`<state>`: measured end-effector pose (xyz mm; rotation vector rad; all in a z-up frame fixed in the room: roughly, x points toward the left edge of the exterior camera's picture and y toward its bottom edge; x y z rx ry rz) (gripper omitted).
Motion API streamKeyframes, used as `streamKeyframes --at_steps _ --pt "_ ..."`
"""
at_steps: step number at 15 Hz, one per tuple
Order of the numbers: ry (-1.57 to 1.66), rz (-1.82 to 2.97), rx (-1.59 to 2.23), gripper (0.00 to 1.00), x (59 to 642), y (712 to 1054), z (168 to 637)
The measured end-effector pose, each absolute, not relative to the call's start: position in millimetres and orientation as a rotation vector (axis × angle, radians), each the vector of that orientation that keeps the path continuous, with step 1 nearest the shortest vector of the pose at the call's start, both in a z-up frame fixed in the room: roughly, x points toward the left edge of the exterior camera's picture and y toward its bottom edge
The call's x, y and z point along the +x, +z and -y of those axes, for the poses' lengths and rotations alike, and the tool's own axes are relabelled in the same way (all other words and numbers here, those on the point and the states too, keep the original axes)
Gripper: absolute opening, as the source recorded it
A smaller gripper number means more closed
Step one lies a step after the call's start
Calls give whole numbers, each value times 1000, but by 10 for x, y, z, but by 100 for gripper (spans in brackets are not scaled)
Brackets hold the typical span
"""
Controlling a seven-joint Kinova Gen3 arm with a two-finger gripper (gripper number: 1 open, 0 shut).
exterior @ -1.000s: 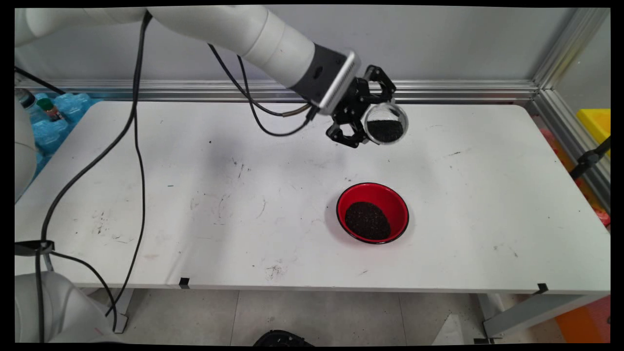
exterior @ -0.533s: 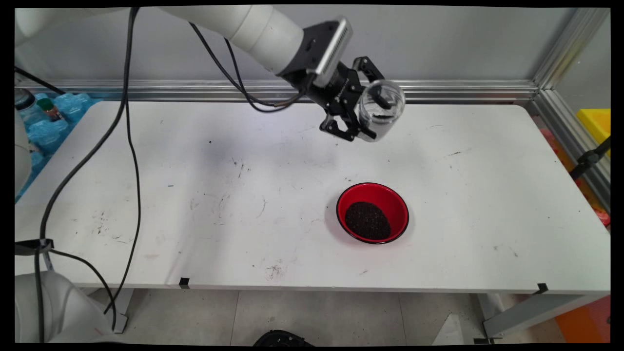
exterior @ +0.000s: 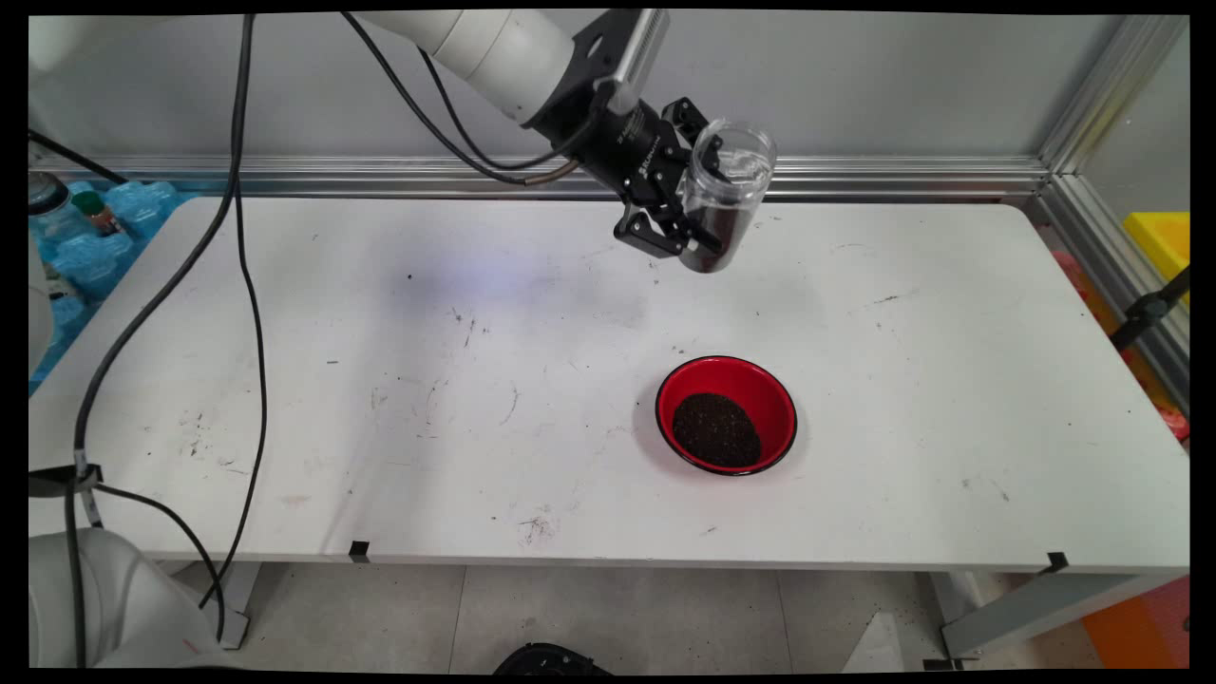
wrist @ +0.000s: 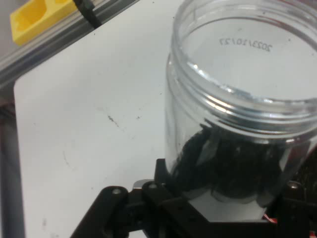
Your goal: Pour the black seasoning powder in the red bowl
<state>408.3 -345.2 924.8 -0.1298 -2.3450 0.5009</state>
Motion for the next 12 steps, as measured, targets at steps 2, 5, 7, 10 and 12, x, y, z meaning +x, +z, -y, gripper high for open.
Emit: streamKeyframes --at_steps 2,5,7,10,12 --pt "458 2335 -50 0 4115 9214 3524" --pt "414 2314 45 0 4134 9145 3624" --pt "384 2296 122 0 4138 9082 3700" --pt "340 2265 246 0 4160 9056 3716" --pt "325 2246 309 0 4163 9053 3709"
